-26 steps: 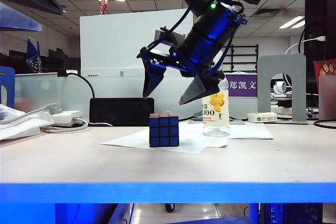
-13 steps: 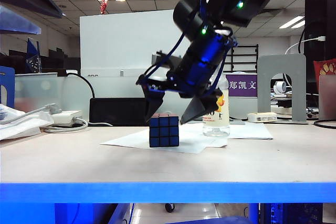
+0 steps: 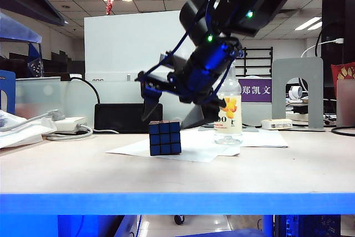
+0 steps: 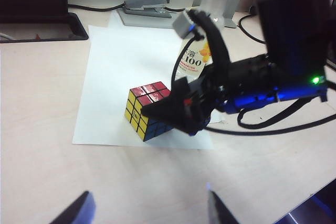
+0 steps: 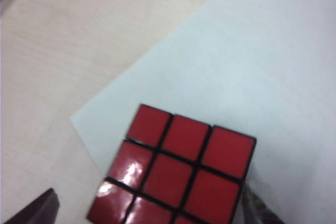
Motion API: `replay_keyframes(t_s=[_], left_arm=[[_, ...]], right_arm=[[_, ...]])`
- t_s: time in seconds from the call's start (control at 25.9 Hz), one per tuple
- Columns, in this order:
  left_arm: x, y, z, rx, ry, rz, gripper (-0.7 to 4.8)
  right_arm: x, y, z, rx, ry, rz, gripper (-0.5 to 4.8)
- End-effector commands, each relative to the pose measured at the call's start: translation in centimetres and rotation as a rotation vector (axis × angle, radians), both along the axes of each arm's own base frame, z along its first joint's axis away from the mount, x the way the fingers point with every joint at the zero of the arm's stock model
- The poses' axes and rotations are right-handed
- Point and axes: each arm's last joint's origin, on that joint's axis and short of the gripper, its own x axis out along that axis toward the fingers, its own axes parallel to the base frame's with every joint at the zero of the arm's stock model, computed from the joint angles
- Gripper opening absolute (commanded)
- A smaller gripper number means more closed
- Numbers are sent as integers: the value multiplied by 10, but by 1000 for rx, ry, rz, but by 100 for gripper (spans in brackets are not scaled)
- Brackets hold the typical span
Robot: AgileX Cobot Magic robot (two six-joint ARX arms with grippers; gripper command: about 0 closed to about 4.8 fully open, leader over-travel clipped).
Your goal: Rotate the Rubik's Cube so that the bottom side is facing up.
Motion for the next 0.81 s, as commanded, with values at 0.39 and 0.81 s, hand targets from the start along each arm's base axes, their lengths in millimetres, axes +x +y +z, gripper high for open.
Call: replay_keyframes(t_s=[0.39, 0.81], left_arm=[[0, 0, 3, -2, -17, 1, 287], [0, 0, 3, 4, -20, 8, 287]], right_arm=[[3, 3, -7, 3, 40, -13, 332], [1, 6, -6, 92, 105, 52, 314]])
